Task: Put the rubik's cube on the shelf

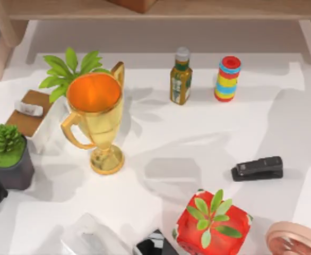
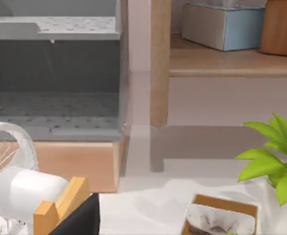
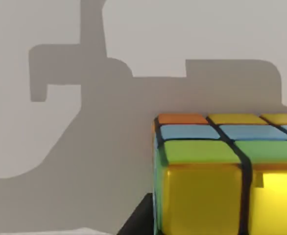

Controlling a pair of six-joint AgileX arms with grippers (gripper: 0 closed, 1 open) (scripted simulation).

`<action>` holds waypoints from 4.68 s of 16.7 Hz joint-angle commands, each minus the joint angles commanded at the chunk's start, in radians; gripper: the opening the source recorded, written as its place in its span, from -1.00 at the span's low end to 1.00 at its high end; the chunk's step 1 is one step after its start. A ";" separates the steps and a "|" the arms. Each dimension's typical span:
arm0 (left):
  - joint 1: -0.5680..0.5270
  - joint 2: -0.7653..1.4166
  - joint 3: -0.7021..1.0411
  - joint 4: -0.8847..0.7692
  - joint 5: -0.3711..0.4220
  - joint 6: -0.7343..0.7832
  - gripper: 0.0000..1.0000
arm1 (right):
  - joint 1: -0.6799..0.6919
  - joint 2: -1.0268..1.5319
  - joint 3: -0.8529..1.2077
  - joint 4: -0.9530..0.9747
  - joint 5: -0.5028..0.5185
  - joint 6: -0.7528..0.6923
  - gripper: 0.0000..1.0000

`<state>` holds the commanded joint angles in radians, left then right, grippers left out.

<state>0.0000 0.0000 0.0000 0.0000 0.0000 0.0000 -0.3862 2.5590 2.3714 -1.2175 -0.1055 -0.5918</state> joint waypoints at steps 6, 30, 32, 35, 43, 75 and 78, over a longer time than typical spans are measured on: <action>0.000 0.000 0.000 0.000 0.000 0.000 1.00 | 0.000 0.000 0.000 0.000 0.000 0.000 -1.00; 0.000 0.000 0.000 0.000 0.000 0.000 1.00 | -0.005 0.025 0.177 -0.158 -0.002 -0.003 -1.00; 0.000 0.000 0.000 0.000 0.000 0.000 1.00 | -0.005 0.033 0.185 -0.150 0.000 0.001 -1.00; 0.000 0.000 0.000 0.000 0.000 0.000 1.00 | 0.000 0.032 0.181 -0.152 0.000 0.001 -1.00; 0.000 0.000 0.000 0.000 0.000 0.000 1.00 | 0.039 -0.210 -0.007 -0.057 -0.082 0.042 -1.00; 0.000 0.000 0.000 0.000 0.000 0.000 1.00 | 0.664 -0.529 -1.584 2.421 0.288 0.515 -1.00; 0.000 0.000 0.000 0.000 0.000 0.000 1.00 | 0.691 -0.517 -1.581 2.568 0.385 0.526 -1.00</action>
<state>0.0000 0.0000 0.0000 0.0000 0.0000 0.0000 0.3053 2.0420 0.7906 1.3509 0.2794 -0.0655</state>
